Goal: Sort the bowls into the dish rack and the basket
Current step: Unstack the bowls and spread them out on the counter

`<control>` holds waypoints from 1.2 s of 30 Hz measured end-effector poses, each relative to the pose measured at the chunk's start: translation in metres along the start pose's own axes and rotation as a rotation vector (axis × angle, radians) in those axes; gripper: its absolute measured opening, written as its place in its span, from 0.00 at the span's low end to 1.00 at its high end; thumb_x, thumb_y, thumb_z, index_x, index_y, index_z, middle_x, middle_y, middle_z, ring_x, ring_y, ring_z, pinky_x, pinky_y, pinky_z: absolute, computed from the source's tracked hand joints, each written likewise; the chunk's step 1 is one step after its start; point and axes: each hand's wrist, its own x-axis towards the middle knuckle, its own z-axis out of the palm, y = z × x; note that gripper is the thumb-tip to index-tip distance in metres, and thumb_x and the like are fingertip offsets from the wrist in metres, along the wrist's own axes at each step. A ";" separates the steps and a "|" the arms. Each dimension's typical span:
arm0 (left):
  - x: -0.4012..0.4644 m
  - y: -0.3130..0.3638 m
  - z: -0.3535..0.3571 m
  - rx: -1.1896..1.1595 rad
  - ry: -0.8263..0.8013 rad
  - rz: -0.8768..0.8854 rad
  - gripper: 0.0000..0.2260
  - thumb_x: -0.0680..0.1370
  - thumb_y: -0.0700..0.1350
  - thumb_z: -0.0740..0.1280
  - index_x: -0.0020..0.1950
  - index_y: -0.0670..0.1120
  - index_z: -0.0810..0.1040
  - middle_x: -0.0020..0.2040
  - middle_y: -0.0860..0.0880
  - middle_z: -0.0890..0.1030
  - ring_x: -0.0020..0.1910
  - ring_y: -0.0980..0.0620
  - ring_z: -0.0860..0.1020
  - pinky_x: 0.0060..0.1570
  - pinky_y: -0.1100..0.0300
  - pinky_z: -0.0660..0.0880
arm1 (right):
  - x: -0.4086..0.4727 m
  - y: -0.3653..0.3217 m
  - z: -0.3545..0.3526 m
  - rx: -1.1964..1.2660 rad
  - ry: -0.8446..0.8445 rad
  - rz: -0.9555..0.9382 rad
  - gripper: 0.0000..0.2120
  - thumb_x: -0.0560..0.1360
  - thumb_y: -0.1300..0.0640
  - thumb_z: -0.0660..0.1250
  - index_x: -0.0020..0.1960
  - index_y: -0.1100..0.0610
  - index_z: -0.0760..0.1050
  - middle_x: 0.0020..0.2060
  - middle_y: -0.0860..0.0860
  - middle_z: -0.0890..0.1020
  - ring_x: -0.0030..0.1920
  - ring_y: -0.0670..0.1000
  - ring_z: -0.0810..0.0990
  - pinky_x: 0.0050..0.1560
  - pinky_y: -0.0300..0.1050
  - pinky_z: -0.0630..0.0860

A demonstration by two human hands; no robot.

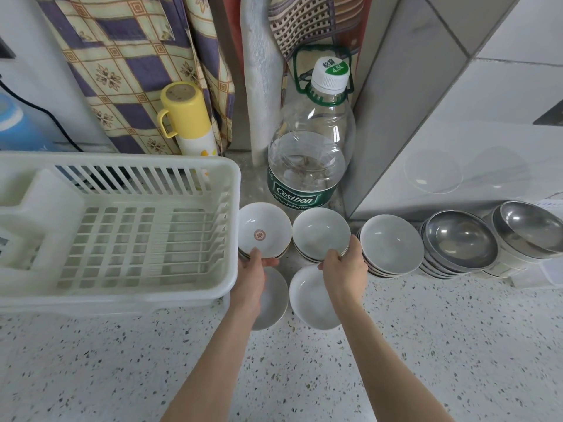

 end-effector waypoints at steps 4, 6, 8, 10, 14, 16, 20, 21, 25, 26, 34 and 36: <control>-0.006 0.002 -0.002 -0.074 -0.011 -0.022 0.10 0.82 0.43 0.61 0.43 0.50 0.77 0.35 0.46 0.85 0.19 0.58 0.59 0.20 0.68 0.61 | 0.004 -0.006 -0.002 0.047 -0.015 -0.030 0.21 0.75 0.63 0.55 0.66 0.53 0.66 0.51 0.55 0.82 0.51 0.61 0.81 0.52 0.56 0.77; -0.010 0.004 -0.002 -0.107 -0.034 -0.027 0.10 0.82 0.43 0.61 0.42 0.49 0.78 0.34 0.47 0.85 0.19 0.59 0.59 0.19 0.69 0.60 | 0.002 -0.008 -0.004 0.074 -0.011 -0.069 0.21 0.75 0.63 0.54 0.67 0.53 0.65 0.53 0.53 0.80 0.50 0.63 0.81 0.52 0.59 0.77; -0.015 0.005 -0.003 -0.114 -0.055 -0.027 0.11 0.82 0.44 0.62 0.41 0.48 0.79 0.34 0.47 0.85 0.19 0.59 0.60 0.19 0.69 0.60 | -0.001 -0.008 -0.007 0.100 0.011 -0.117 0.22 0.75 0.64 0.54 0.67 0.52 0.65 0.50 0.53 0.80 0.48 0.62 0.81 0.49 0.56 0.78; -0.019 0.006 -0.006 -0.122 -0.079 -0.024 0.11 0.82 0.44 0.62 0.42 0.47 0.79 0.34 0.47 0.85 0.18 0.59 0.60 0.19 0.69 0.61 | -0.003 -0.005 -0.012 0.100 0.028 -0.159 0.22 0.75 0.64 0.54 0.68 0.50 0.64 0.45 0.55 0.83 0.45 0.59 0.80 0.43 0.50 0.75; -0.026 0.003 -0.017 -0.127 -0.125 -0.021 0.23 0.83 0.43 0.62 0.28 0.48 0.82 0.36 0.43 0.83 0.18 0.59 0.59 0.19 0.68 0.58 | -0.009 0.004 -0.032 0.168 0.037 -0.181 0.26 0.77 0.62 0.54 0.74 0.48 0.60 0.35 0.54 0.82 0.39 0.51 0.81 0.32 0.41 0.70; -0.032 0.001 -0.022 -0.142 -0.152 -0.006 0.23 0.82 0.42 0.62 0.28 0.48 0.83 0.37 0.42 0.84 0.19 0.58 0.59 0.20 0.67 0.57 | -0.015 0.011 -0.044 0.237 0.052 -0.189 0.26 0.78 0.62 0.54 0.74 0.47 0.60 0.32 0.51 0.82 0.36 0.47 0.81 0.33 0.39 0.69; -0.054 -0.001 -0.027 -0.178 -0.241 0.112 0.10 0.82 0.39 0.62 0.57 0.52 0.78 0.37 0.40 0.84 0.19 0.59 0.64 0.19 0.67 0.57 | -0.030 0.027 -0.065 0.364 0.064 -0.189 0.25 0.78 0.63 0.54 0.72 0.46 0.62 0.29 0.49 0.81 0.32 0.42 0.80 0.37 0.43 0.73; -0.059 -0.004 -0.029 -0.176 -0.268 0.145 0.16 0.82 0.38 0.61 0.64 0.56 0.73 0.38 0.39 0.84 0.19 0.59 0.67 0.20 0.67 0.56 | -0.034 0.032 -0.070 0.395 0.068 -0.169 0.24 0.78 0.63 0.55 0.72 0.47 0.62 0.30 0.49 0.81 0.31 0.40 0.79 0.37 0.44 0.73; -0.084 -0.023 -0.040 -0.094 -0.364 0.211 0.26 0.83 0.40 0.60 0.72 0.67 0.62 0.38 0.37 0.83 0.21 0.56 0.62 0.23 0.64 0.57 | -0.050 0.051 -0.089 0.550 0.038 -0.072 0.22 0.78 0.64 0.56 0.69 0.47 0.66 0.37 0.55 0.79 0.28 0.39 0.76 0.36 0.42 0.72; -0.091 -0.029 -0.044 -0.084 -0.378 0.222 0.25 0.83 0.40 0.60 0.71 0.67 0.63 0.37 0.38 0.83 0.22 0.56 0.63 0.23 0.64 0.56 | -0.055 0.057 -0.095 0.567 0.031 -0.066 0.22 0.78 0.65 0.56 0.67 0.46 0.66 0.37 0.55 0.78 0.27 0.39 0.76 0.34 0.41 0.72; -0.141 -0.077 -0.085 -0.078 -0.268 0.178 0.26 0.83 0.41 0.61 0.69 0.71 0.63 0.37 0.37 0.83 0.22 0.55 0.61 0.23 0.64 0.61 | -0.090 0.096 -0.113 0.554 -0.053 -0.025 0.21 0.77 0.64 0.58 0.64 0.45 0.69 0.34 0.54 0.78 0.27 0.40 0.76 0.33 0.43 0.71; -0.151 -0.088 -0.103 -0.082 -0.200 0.168 0.25 0.83 0.41 0.61 0.70 0.69 0.63 0.37 0.37 0.83 0.21 0.55 0.61 0.21 0.64 0.60 | -0.100 0.103 -0.112 0.518 -0.100 -0.014 0.20 0.77 0.64 0.59 0.63 0.44 0.69 0.33 0.55 0.78 0.26 0.39 0.76 0.32 0.43 0.71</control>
